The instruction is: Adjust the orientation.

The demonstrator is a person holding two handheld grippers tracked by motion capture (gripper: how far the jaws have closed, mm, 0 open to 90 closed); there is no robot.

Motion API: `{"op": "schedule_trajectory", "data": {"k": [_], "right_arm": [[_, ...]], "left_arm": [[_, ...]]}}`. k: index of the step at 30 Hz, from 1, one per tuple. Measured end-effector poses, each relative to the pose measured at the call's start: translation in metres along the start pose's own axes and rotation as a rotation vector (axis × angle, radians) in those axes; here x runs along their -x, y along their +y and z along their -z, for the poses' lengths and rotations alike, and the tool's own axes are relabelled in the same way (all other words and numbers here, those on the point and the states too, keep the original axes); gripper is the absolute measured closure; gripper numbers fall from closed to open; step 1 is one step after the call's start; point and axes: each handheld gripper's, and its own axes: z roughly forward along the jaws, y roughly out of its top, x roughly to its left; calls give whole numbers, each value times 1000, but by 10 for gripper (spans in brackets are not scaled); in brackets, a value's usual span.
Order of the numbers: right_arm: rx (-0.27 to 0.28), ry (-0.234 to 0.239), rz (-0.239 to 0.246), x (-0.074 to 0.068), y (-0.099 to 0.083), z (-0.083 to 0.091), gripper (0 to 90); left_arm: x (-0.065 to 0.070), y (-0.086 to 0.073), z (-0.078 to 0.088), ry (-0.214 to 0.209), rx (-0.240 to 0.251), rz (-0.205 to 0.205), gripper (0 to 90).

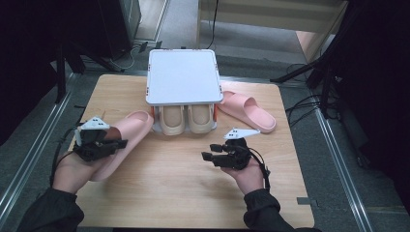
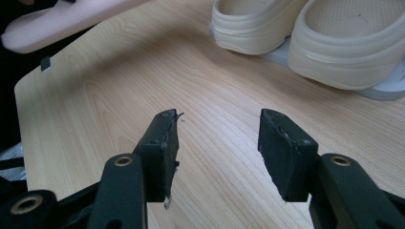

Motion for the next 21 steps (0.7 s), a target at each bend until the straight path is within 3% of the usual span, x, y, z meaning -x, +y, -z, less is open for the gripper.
{"op": "schedule_trajectory", "data": {"k": [4, 6, 7, 10, 11, 13, 15, 19, 20, 21], "right_arm": [[-1, -4, 2, 0, 0, 0, 496], [1, -4, -6, 0, 0, 0, 495], [1, -4, -6, 0, 0, 0, 495], [2, -4, -10, 0, 0, 0, 496], [2, -4, -10, 0, 0, 0, 496], [1, -6, -6, -1, -2, 0, 504], [1, -4, -8, -1, -2, 0, 509], [-16, -8, -7, -4, -6, -5, 512], [-16, -8, -7, -4, -6, -5, 512], [-31, -28, -4, -5, -8, -8, 517]], "left_arm": [[21, -4, -5, -50, -6, -38, 848], [36, -7, -14, -94, -18, -72, 846], [36, -7, -14, -94, -18, -72, 845], [57, -10, -32, -145, -39, -124, 844], [57, -10, -32, -145, -39, -124, 843], [69, -8, -49, -166, -71, -163, 843], [72, -8, -55, -172, -76, -166, 843], [84, -9, -77, -244, -112, -165, 834], [84, -9, -77, -244, -112, -165, 837], [86, -9, -80, -264, -110, -162, 816]]}}
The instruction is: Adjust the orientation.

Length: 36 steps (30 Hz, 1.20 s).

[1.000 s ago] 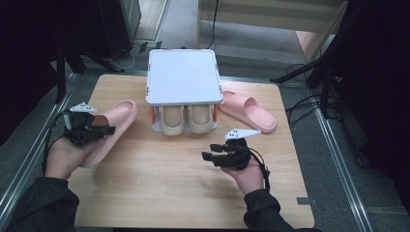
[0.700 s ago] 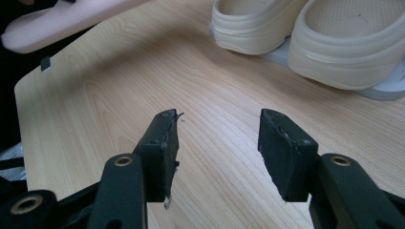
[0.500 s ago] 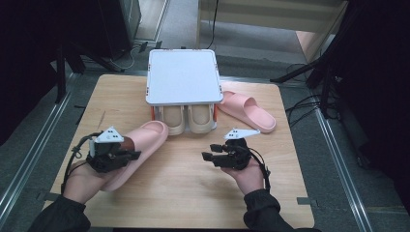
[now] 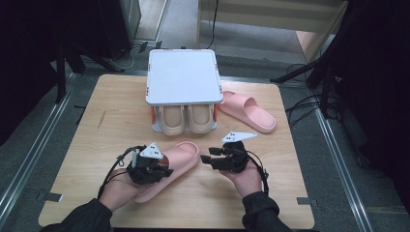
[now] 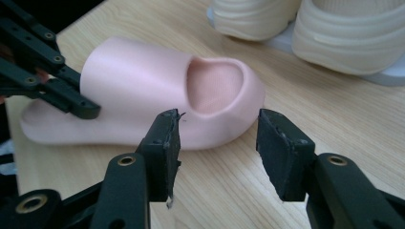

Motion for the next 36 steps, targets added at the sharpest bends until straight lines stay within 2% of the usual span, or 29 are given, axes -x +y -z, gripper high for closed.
{"op": "schedule_trajectory", "data": {"k": [1, 2, 3, 6, 7, 11, 12, 13, 14, 15, 17, 23, 26, 30, 36], "right_arm": [[-5, -4, 5, 0, -1, -2, 523], [-5, -4, 5, 0, -1, -2, 523], [-13, -12, 4, 0, -4, -5, 537], [-22, -12, 5, -1, -5, -7, 546], [-14, -13, 6, -2, -6, -7, 565], [4, -19, 7, -4, -7, -6, 610], [14, -17, 3, -5, -8, -6, 666], [14, -17, 3, -5, -8, -6, 666], [18, -5, -17, -7, -9, -7, 725], [18, -5, -17, -7, -9, -7, 725], [5, -7, -25, -10, -10, -10, 770], [-5, -8, 6, -24, -14, -22, 900], [-26, -1, 1, -29, -20, -30, 900], [-60, 26, -3, -34, -23, -41, 900], [-84, 29, 16, -37, -24, -50, 900]], "left_arm": [[-1, 1, -2, -43, 22, 12, 808], [-1, 1, -2, -43, 22, 12, 790], [-2, 2, -2, -26, 25, -7, 776], [-2, 2, 1, -27, 25, -21, 767], [-1, 3, 6, -22, 11, -41, 758], [-4, 2, 17, -7, 2, -54, 752], [-7, 2, 22, -16, 4, -44, 804], [-9, 3, 27, -10, 8, -34, 804], [-13, 3, 32, -8, 12, -17, 856], [-18, 3, 36, -13, 5, -2, 856], [-27, 1, 40, 14, 7, 22, 867], [-61, -11, 31, 89, -35, 85, 856], [-76, -19, 26, 89, -46, 154, 851], [-79, -21, 18, 77, -68, 157, 847], [-72, -21, 6, 45, -104, 172, 852]]}}
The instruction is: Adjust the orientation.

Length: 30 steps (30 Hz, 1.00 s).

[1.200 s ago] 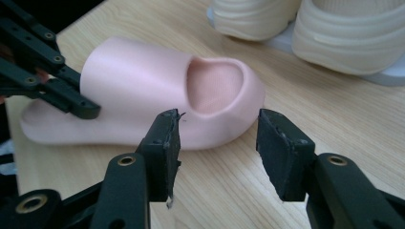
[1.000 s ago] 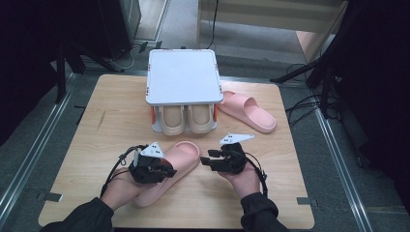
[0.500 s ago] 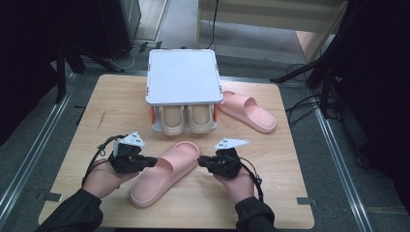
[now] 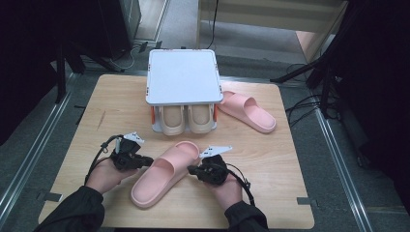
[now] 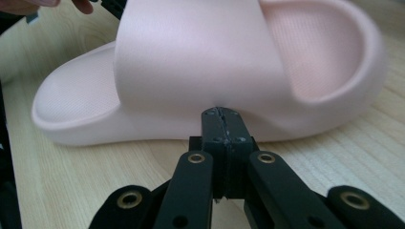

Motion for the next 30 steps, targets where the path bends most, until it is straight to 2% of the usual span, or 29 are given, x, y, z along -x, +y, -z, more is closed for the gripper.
{"op": "schedule_trajectory", "data": {"k": [4, 7, 12, 15, 23, 27, 30], "right_arm": [[-13, -8, 8, 1, 0, -4, 900], [-16, -21, 9, 5, 3, -4, 900], [-18, -44, 18, 7, 6, -3, 897], [-16, -54, 24, 8, 8, -3, 897], [-20, -65, 10, 15, 13, -2, 881], [-18, -76, 26, 17, 14, 0, 816], [4, -76, 35, 19, 15, 4, 755]], "left_arm": [[4, -1, -1, 3, -13, -14, 852], [9, -4, -2, -17, -12, -11, 850], [20, -6, -1, -15, -17, -63, 851], [26, -7, -3, -31, -26, -71, 852], [30, -5, -6, -48, -27, -81, 843], [30, -5, 3, -24, 15, -91, 822], [28, -7, 13, -25, 55, -75, 761]]}}
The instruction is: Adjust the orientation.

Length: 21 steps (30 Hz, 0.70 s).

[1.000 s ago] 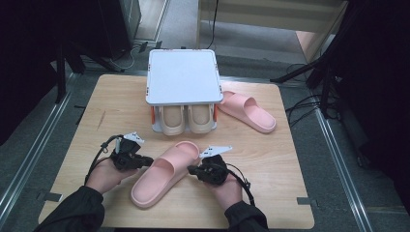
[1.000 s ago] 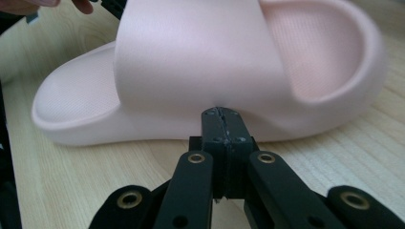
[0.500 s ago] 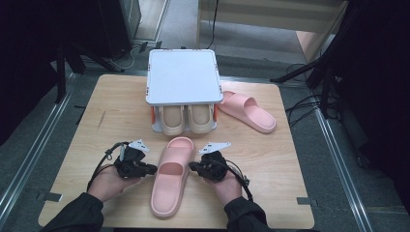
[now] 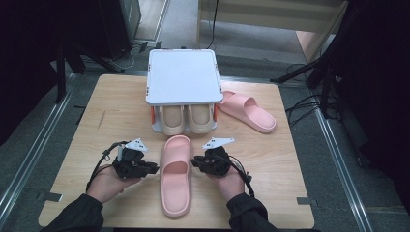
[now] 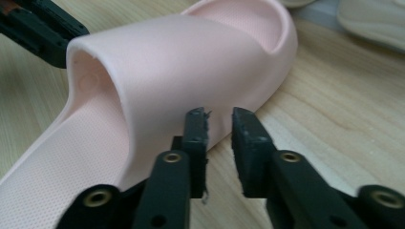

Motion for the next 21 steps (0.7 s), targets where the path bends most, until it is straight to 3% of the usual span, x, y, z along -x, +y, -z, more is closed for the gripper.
{"op": "schedule_trajectory", "data": {"k": [4, 9, 14, 21], "right_arm": [[14, 26, -8, 6, 2, 4, 688], [43, 16, -15, 14, 3, 17, 661], [72, 9, -23, 27, 5, 31, 642], [101, -30, -25, 49, 13, 53, 647]], "left_arm": [[-3, -1, 6, 11, -5, 10, 646], [-8, 2, 10, 5, 26, 16, 482], [-17, 3, 12, 10, 33, 33, 413], [-28, 0, 16, 14, 36, 68, 389]]}}
